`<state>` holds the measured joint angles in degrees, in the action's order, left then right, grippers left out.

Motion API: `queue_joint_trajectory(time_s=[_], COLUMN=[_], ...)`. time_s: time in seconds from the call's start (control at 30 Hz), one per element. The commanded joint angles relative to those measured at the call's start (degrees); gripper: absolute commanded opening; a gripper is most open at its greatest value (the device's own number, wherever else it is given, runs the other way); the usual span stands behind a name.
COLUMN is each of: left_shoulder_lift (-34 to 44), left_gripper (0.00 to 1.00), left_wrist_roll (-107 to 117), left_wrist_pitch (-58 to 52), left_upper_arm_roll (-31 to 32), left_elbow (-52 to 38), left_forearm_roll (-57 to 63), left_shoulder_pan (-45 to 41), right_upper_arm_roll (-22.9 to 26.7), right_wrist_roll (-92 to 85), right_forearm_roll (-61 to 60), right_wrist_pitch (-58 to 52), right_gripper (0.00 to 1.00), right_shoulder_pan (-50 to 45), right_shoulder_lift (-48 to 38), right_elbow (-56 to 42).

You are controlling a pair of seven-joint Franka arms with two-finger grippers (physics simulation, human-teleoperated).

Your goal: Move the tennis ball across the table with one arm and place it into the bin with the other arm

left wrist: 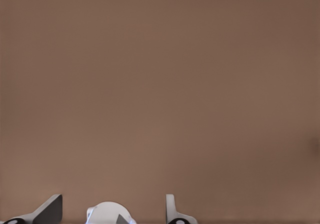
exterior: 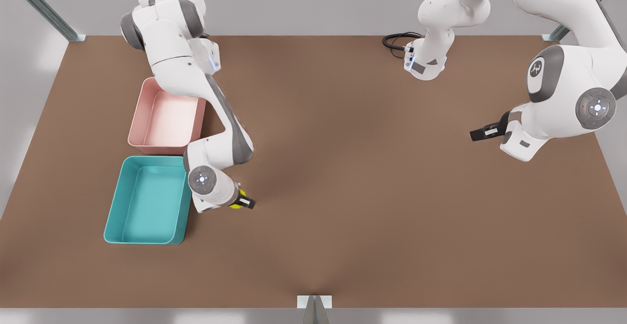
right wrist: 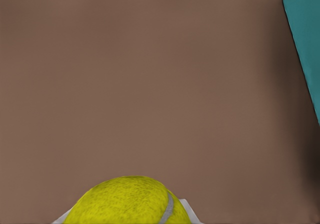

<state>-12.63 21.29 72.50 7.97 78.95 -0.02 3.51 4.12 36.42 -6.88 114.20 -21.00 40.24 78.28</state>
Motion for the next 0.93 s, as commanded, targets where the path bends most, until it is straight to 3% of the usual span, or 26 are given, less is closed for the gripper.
queue_joint_trajectory(time_s=[0.0,0.17,0.27,0.3,0.33,0.57,0.73,0.9], left_shoulder_lift=[0.1,0.1,0.0,0.0,-0.2,-0.2,0.1,0.1], left_gripper=[1.0,1.0,1.0,1.0,1.0,1.0,1.0,1.0], left_wrist_roll=[0.1,0.1,0.1,0.1,0.1,0.1,0.1,0.1], left_wrist_pitch=[0.2,0.1,0.2,0.2,0.2,0.3,-0.3,-0.3], left_upper_arm_roll=[0.0,0.0,0.0,0.0,0.0,0.0,0.1,0.1], left_elbow=[0.0,0.0,0.0,0.0,0.0,-0.1,-0.3,0.0], left_forearm_roll=[0.0,0.0,0.0,0.0,0.0,0.2,0.1,0.1], left_shoulder_pan=[0.0,0.0,0.0,0.0,0.0,0.0,0.0,-0.1], right_upper_arm_roll=[0.1,2.1,2.3,2.2,2.1,2.1,1.9,1.9], right_wrist_roll=[-44.7,-67.3,-68.3,-68.0,-67.7,-63.3,-35.1,-34.8], right_forearm_roll=[1.0,1.7,1.5,1.3,1.2,0.0,0.8,2.0], right_wrist_pitch=[-10.8,-11.5,-11.5,-11.5,-11.5,-11.6,-31.6,-33.7], right_gripper=[0.55,0.56,0.56,0.65,1.0,1.0,1.0,1.0], right_shoulder_pan=[4.7,18.3,18.6,18.5,18.6,18.4,16.6,16.5], right_shoulder_lift=[-0.8,-1.3,-0.1,0.2,0.3,0.3,-19.5,-25.8], right_elbow=[-1.3,-2.5,-2.4,-2.1,-1.6,-2.2,-3.4,0.7])
